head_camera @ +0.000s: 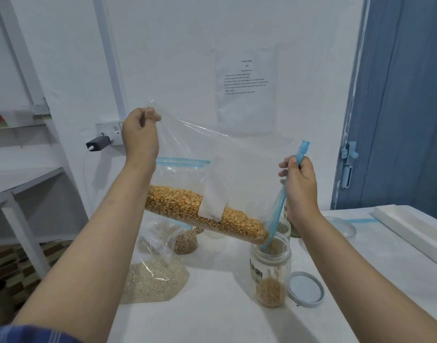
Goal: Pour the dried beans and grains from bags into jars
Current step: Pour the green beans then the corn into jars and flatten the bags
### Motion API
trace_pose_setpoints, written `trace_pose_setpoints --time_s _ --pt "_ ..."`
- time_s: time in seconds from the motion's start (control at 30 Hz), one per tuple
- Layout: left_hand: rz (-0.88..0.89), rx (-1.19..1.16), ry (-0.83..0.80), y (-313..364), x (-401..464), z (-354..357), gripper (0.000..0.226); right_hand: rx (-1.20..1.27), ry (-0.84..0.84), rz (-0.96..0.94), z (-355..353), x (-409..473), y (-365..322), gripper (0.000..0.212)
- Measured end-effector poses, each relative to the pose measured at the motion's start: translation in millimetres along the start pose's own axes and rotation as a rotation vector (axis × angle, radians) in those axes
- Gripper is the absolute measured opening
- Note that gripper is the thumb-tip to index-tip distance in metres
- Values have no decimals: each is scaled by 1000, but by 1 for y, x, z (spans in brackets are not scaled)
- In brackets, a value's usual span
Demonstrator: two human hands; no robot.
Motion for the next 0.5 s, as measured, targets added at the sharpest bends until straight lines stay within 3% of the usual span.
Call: trace_pose_setpoints --time_s 0.5 --pt "0 -6 -2 0 -1 0 31 8 1 -1 1 -1 -1 20"
Point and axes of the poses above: each hand's wrist, its own x-axis towards the middle knuckle, its own z-axis out of the palm, y = z × x, the point moved 2 cm from there along x, towards the middle knuckle, and after that the axes turned 8 degrees about y, right-handed, at the moved point
